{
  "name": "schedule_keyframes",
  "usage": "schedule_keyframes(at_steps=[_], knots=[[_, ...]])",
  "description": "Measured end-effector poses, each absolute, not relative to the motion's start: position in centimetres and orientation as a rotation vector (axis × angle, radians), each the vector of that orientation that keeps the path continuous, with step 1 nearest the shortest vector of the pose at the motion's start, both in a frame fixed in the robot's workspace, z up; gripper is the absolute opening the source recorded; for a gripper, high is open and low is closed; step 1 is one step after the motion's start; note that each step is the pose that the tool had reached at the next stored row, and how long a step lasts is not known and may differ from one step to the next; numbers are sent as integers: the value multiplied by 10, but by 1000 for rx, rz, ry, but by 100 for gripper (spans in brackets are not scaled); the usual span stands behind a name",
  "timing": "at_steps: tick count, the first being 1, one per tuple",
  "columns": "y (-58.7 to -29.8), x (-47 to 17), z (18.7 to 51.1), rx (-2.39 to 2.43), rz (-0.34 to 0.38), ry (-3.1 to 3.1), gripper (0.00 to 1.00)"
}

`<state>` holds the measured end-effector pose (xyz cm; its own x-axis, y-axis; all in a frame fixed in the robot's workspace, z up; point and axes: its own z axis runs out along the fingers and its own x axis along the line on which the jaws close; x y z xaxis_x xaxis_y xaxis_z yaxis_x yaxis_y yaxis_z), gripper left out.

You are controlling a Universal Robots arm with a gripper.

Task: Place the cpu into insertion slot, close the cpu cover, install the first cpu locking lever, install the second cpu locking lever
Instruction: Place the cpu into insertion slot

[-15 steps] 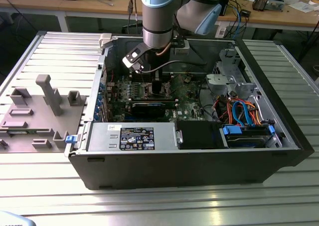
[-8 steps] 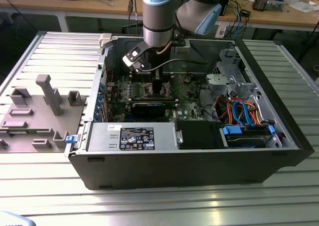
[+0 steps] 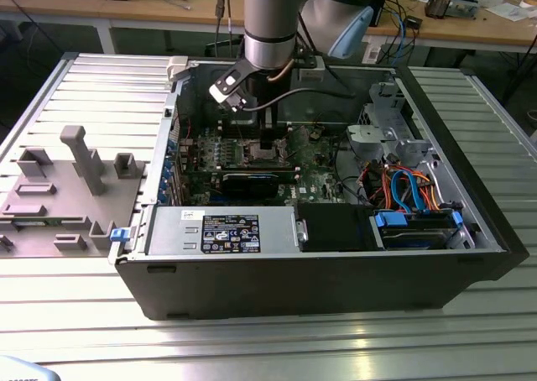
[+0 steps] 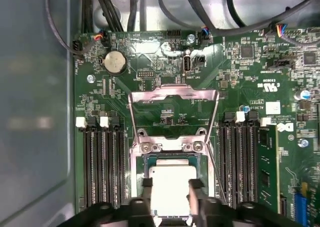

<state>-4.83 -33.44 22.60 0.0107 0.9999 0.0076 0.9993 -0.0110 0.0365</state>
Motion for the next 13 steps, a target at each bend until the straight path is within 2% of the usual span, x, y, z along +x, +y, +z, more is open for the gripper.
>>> schedule_keyframes(at_steps=[1, 2, 3, 5, 13], knots=[[-334, -48, 229, 2216, 48, 2196, 35], [-334, -48, 232, 2211, 46, 2200, 23], [-334, -48, 235, 2206, 44, 2203, 23], [-334, -48, 239, 2197, 40, 2208, 11], [-334, -48, 253, 2159, 18, 2227, 11]])
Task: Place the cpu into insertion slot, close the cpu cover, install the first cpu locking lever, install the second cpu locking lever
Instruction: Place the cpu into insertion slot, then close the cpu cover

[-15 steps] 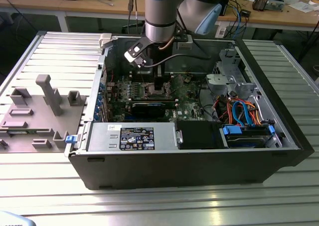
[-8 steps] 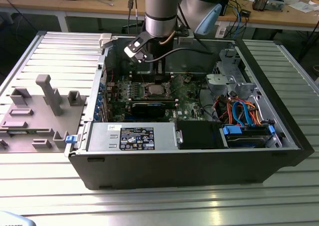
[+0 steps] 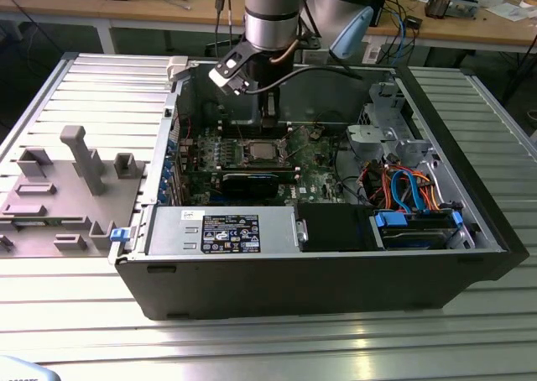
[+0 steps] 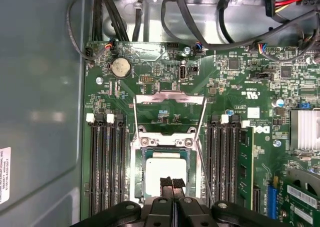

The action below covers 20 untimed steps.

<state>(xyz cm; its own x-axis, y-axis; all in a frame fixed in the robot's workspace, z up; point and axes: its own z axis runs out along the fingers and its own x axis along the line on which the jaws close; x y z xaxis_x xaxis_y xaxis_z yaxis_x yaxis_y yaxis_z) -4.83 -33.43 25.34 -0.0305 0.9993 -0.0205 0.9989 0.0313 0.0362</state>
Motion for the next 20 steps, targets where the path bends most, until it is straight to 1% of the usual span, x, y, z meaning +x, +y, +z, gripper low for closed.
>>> schedule_keyframes(at_steps=[11, 20], knots=[[-334, -48, 274, 2157, 15, 2226, 11], [-334, -48, 275, 2156, 14, 2227, 11]])
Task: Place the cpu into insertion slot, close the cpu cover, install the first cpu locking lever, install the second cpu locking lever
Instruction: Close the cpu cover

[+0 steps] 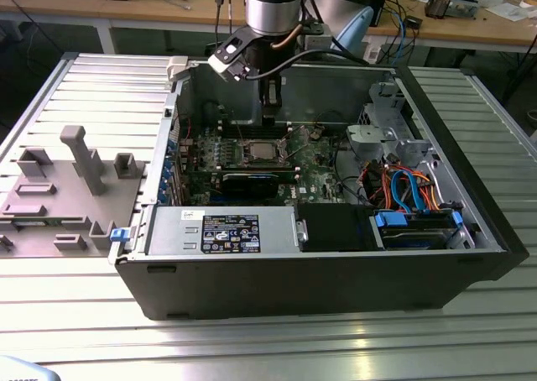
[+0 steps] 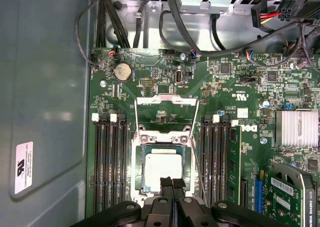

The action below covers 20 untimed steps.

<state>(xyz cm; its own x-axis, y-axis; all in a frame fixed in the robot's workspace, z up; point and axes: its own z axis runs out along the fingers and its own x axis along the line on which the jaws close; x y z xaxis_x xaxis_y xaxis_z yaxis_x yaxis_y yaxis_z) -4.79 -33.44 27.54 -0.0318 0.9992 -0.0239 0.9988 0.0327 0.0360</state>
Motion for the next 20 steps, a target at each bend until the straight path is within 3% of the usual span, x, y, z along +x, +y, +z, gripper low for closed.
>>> schedule_keyframes(at_steps=[20], knots=[[-334, -13, 275, 2156, 14, 2227, 11]])
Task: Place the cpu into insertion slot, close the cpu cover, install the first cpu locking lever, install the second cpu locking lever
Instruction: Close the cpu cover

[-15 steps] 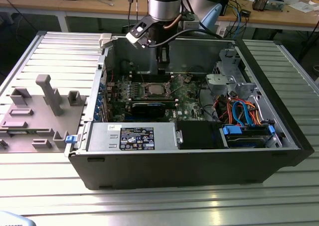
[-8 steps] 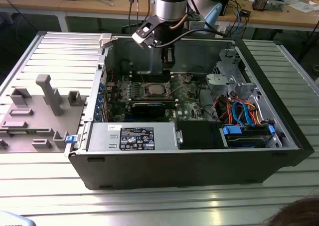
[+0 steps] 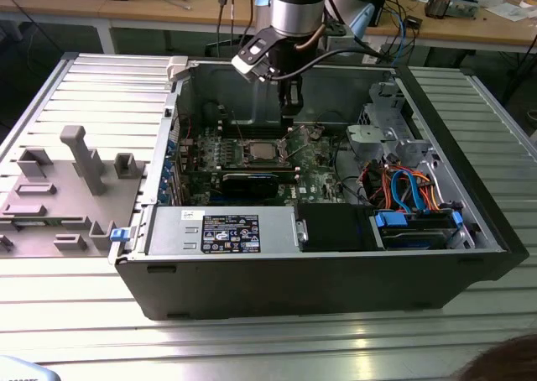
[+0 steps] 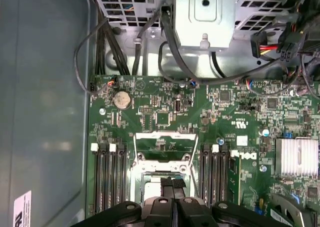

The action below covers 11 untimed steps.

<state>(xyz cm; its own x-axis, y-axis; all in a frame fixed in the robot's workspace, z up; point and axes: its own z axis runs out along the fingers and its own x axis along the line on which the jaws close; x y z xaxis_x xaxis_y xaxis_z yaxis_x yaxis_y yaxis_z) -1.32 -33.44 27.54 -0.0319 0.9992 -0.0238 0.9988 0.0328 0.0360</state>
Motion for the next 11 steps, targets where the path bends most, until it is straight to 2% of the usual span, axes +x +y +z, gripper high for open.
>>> schedule_keyframes(at_steps=[11], knots=[[-334, 34, 273, 2164, -3, 2243, 11]])
